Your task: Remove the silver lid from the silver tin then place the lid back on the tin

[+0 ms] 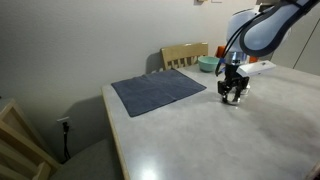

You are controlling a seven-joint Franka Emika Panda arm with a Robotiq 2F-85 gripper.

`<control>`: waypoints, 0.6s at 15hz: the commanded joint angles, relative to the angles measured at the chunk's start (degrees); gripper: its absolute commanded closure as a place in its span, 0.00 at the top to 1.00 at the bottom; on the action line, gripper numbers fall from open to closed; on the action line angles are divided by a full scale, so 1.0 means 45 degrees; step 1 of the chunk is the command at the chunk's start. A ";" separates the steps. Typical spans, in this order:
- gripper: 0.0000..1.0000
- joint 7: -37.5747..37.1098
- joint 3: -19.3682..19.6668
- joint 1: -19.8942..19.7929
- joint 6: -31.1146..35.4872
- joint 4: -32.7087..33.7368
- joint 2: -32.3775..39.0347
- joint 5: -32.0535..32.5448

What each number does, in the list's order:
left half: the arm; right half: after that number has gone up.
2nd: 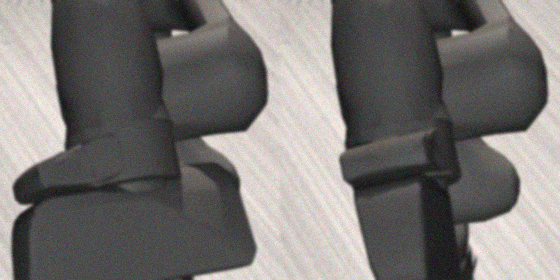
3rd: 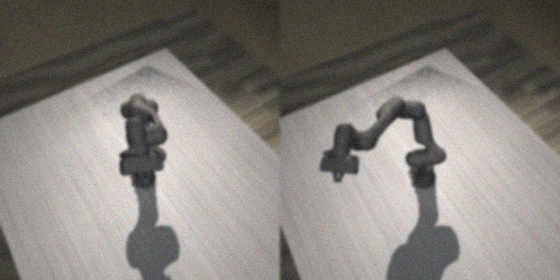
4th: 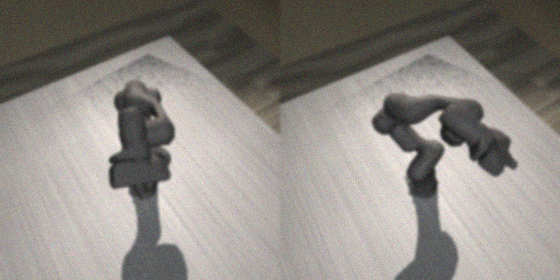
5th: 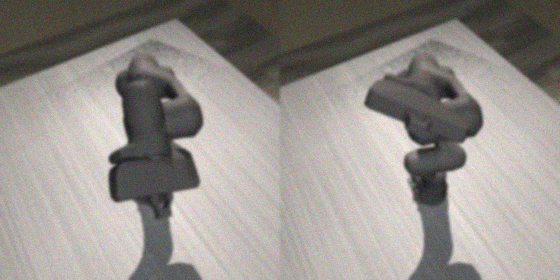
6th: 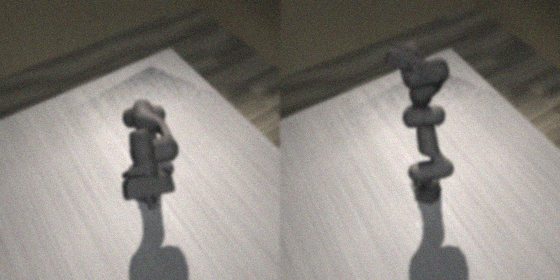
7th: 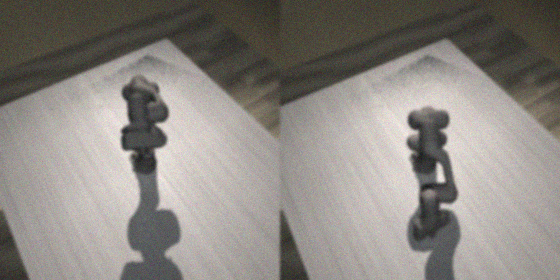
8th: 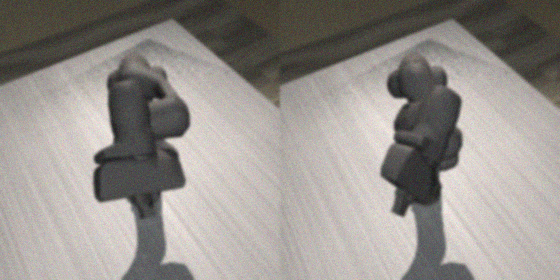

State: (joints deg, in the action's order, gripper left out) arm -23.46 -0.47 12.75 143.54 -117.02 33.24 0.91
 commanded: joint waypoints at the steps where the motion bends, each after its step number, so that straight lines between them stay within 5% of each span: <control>1: 0.93 -0.0001 0.0417 0.0251 0.1157 -0.0067 0.0682 0.0454; 3: 1.00 -0.0037 0.0540 0.0293 0.1245 -0.0117 0.0702 0.0613; 9: 1.00 -0.0213 0.0614 0.0384 0.1341 -0.0489 0.0147 0.0567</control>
State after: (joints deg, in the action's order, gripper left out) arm -23.61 0.98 13.44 146.89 -117.98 33.79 2.79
